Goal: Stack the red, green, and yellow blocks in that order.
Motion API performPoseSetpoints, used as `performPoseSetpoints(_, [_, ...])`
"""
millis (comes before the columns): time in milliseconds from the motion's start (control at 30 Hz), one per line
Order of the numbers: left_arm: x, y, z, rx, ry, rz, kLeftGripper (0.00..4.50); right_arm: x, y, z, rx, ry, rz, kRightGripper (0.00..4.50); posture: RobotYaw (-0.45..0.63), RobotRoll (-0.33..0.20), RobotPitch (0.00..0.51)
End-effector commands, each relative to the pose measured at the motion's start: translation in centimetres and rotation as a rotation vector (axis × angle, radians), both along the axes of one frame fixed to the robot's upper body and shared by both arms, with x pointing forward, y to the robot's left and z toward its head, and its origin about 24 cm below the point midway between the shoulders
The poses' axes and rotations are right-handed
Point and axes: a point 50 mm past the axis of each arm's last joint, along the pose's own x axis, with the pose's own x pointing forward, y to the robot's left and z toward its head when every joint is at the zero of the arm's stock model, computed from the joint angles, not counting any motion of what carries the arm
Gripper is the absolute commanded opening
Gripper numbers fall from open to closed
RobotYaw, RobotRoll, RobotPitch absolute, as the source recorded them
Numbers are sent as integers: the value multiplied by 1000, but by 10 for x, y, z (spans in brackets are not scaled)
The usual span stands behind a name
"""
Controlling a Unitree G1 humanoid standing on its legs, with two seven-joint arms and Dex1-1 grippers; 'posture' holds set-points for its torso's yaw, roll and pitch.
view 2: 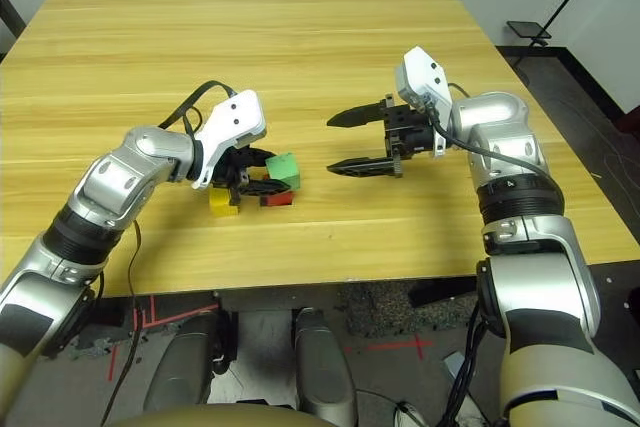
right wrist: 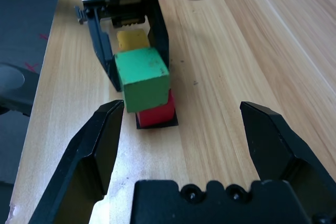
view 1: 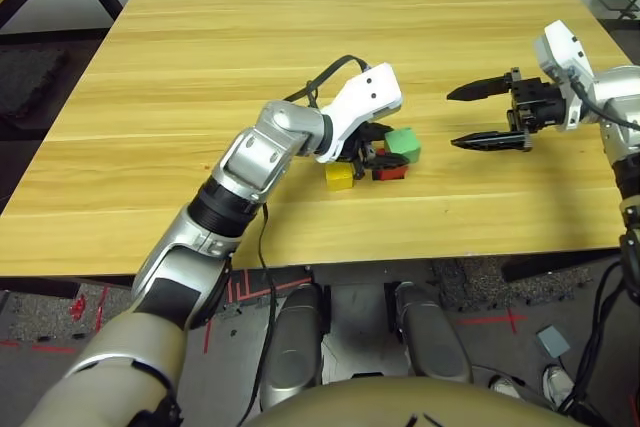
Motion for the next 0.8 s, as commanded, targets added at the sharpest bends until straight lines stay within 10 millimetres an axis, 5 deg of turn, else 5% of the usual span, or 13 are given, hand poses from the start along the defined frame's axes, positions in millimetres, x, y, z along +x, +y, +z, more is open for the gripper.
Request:
performPoseSetpoints(33, [-4, -3, -3, 11, 0, -17, 2083, -2, -1, -2, 7, 3, -8, 4500, 175, 7, 158])
performPoseSetpoints(800, [3, 1, 2, 32, -31, -14, 2083, -2, 1, -4, 24, 17, -17, 4500, 173, 14, 153])
